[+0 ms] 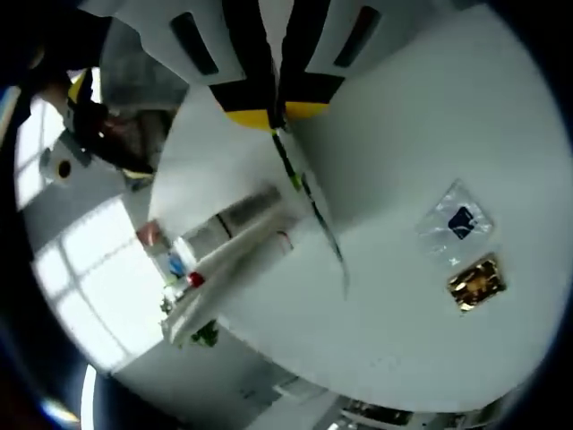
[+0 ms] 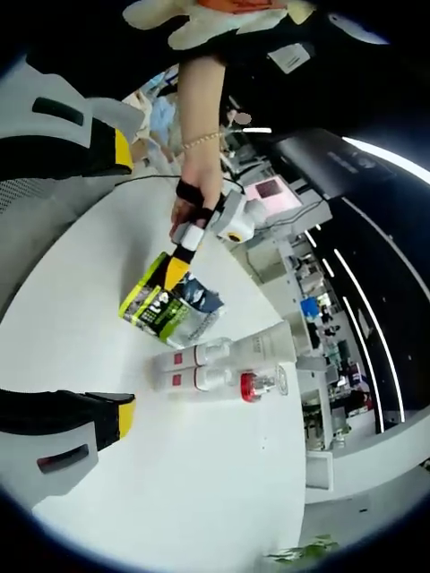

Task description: Arrange the skincare products in the storage area until every visible bottle or jar stands upright without overlapping.

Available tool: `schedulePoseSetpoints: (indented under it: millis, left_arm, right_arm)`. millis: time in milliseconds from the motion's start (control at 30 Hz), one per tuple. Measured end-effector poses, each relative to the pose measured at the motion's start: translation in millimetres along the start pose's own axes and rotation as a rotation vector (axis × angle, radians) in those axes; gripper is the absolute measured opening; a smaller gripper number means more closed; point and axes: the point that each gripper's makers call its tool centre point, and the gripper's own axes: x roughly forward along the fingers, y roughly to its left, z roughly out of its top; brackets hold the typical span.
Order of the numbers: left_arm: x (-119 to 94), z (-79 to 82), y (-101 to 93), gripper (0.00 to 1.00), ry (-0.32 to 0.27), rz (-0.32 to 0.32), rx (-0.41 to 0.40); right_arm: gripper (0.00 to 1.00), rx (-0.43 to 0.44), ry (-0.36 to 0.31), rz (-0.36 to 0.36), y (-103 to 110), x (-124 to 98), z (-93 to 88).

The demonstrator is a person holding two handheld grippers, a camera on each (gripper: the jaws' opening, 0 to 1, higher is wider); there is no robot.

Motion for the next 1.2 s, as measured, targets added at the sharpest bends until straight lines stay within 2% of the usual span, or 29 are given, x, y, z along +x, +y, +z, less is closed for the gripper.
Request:
schedulePoseSetpoints:
  millis: [400,567,600,767,967,1067,1200]
  left_arm:
    - [4.5,-7.0,16.9,0.00,0.038,0.113,0.093]
    - [3.1,-7.6,29.0,0.06,0.067,0.193,0.243]
    - [5.3,-8.3,25.5,0.07,0.069,0.203,0.269]
    - [2.4,-6.1,32.6,0.13,0.086,0.267,0.360]
    - [3.5,-9.5,34.2,0.16,0.117,0.298,0.391]
    - [2.2,-12.0,37.4,0.14,0.133,0.315,0.417]
    - [1.0,-10.8,38.8,0.15,0.127,0.319,0.430]
  right_arm:
    - [1.00,0.011,0.003,-0.004,-1.5,-0.8,-3.3]
    - [0.99,0.014,0.005,-0.003,-2.0,-0.1,-3.6]
    - [0.99,0.014,0.005,-0.003,-1.9,0.1,-3.6]
    - [0.99,0.012,0.003,-0.001,-2.0,0.5,-3.5]
    - [0.99,0.016,0.005,-0.006,-2.9,-0.1,-5.4]
    - [0.99,0.018,0.004,-0.006,-2.9,-0.2,-5.6]
    - [0.99,0.019,0.004,-0.005,-2.7,0.0,-5.6]
